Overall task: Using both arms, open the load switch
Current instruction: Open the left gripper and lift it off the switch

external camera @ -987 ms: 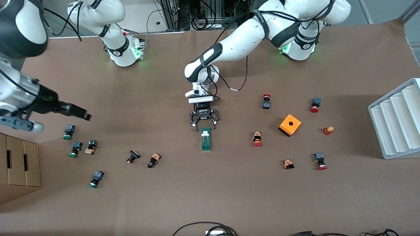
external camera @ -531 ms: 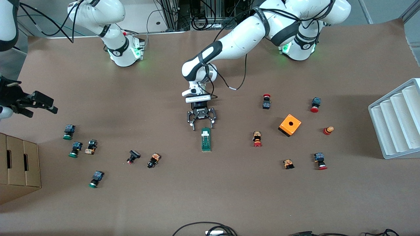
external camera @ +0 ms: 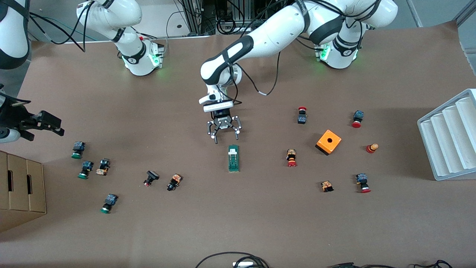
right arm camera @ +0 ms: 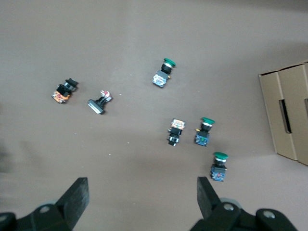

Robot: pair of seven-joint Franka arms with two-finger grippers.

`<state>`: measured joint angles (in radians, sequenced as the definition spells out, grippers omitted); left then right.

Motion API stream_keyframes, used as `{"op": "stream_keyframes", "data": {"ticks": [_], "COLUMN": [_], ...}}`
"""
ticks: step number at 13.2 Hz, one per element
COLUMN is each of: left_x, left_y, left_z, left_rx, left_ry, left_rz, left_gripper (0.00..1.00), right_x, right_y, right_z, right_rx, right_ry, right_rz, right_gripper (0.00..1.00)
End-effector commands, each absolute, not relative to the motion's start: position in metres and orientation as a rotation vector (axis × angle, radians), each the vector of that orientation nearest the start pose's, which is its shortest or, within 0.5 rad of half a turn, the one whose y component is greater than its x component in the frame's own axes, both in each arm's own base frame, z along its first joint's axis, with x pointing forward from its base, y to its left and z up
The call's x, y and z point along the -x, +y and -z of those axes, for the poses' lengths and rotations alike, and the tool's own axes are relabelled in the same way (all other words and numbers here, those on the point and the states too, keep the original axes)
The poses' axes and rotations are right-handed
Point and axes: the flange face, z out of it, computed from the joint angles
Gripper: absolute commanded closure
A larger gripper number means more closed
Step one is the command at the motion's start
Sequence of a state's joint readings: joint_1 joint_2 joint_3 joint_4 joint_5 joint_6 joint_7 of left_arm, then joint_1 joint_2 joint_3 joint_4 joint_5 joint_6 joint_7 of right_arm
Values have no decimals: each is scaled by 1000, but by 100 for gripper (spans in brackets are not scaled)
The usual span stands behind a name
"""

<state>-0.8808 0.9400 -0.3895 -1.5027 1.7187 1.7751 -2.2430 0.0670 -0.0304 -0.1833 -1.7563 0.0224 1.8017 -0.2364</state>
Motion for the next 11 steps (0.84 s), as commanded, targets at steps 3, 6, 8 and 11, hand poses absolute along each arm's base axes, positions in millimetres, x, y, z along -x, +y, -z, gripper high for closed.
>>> {"op": "stream_keyframes", "data": {"ticks": [3,6,8,11], "left_x": [-331,-331,-328,-327], "left_y": [-624,-627,-631,-630], "left_z": [-220,-260,-294,-331], "left_rx": [2488,2519,2574,2596], "left_ry": [-72,-105,-68,-43], "left_rz": [1587,1547,1498,1432], "left_gripper": [0,0,0,0], "right_x": [-566,-568,-568,-569], "right_y": [-64,-60,-60,-62], "right_z": [-571,-573,-574,-576], "right_rx": [3162,3137,3138,3136], "right_ry": [-224,-204,-205,-199], "right_rz": [100,124,133,139], "right_gripper": [0,0,0,0]}}
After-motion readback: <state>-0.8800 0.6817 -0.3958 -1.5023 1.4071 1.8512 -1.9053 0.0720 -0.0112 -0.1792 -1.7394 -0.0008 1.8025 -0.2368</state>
